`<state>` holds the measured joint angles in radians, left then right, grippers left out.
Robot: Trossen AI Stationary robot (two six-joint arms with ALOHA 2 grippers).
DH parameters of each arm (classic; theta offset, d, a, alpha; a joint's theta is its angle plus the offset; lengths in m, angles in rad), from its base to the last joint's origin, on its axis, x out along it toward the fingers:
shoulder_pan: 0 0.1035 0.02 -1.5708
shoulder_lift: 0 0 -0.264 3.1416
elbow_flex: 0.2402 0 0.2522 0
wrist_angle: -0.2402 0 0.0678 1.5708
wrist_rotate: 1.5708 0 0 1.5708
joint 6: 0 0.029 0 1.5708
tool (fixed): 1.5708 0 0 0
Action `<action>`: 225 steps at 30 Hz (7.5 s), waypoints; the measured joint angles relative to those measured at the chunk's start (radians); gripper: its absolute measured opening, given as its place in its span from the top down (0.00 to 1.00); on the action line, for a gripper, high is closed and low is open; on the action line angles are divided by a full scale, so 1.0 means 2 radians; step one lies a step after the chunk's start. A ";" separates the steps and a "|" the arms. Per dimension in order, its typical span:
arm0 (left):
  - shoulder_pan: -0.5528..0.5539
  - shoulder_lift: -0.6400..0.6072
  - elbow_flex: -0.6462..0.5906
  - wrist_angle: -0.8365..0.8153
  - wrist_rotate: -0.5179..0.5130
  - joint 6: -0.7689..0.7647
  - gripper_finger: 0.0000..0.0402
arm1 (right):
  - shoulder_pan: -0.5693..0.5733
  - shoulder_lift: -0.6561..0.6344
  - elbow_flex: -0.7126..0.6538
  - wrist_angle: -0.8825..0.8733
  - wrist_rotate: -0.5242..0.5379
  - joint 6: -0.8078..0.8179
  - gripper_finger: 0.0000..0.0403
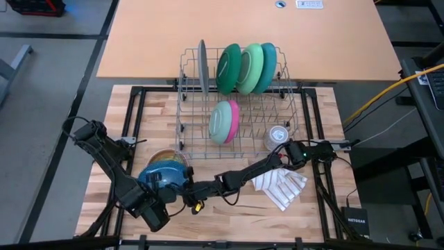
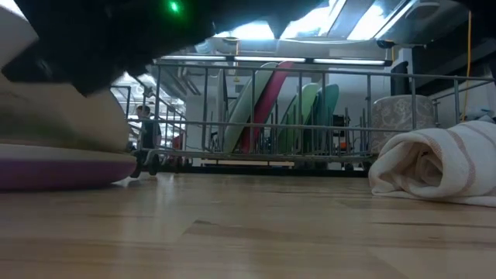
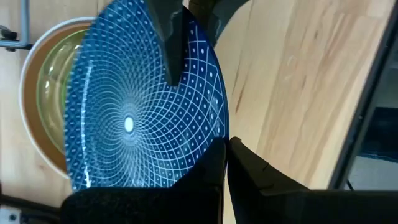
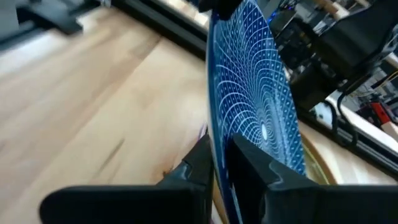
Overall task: Sort dishes
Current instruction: Put the dark blue plate in the dish rack, then put the green transparent plate in the dish rack
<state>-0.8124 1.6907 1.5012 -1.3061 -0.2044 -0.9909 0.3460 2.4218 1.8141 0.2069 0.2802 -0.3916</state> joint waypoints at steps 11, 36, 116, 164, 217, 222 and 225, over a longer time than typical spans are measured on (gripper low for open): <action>-0.001 0.000 0.110 -0.075 -0.002 0.017 1.00 | 0.004 0.000 -0.001 0.061 0.010 -0.003 0.94; -0.111 -0.106 0.167 -0.133 -0.144 -0.118 1.00 | 0.004 0.003 0.180 -0.135 0.063 0.117 0.94; -0.038 -0.114 -0.241 0.284 -0.365 -0.103 1.00 | -0.290 -0.234 0.265 -0.668 -0.151 0.797 0.95; -0.042 -0.114 -0.241 0.281 -0.356 -0.103 1.00 | -0.292 -0.146 0.248 -0.658 -0.172 0.795 0.82; -0.056 -0.114 -0.241 0.279 -0.356 -0.095 1.00 | -0.449 -0.148 0.251 -0.650 -0.333 0.739 0.82; -0.055 -0.114 -0.241 0.279 -0.356 -0.109 1.00 | -0.455 -0.156 0.271 -0.649 -0.347 0.727 0.82; -0.055 -0.114 -0.241 0.279 -0.356 -0.118 1.00 | -0.455 -0.179 0.270 -0.626 -0.365 0.723 0.82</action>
<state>-0.9234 1.4633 1.0199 -0.7486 -0.9161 -1.2260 -0.5641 2.0635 2.3538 -1.0453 -0.4494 1.0543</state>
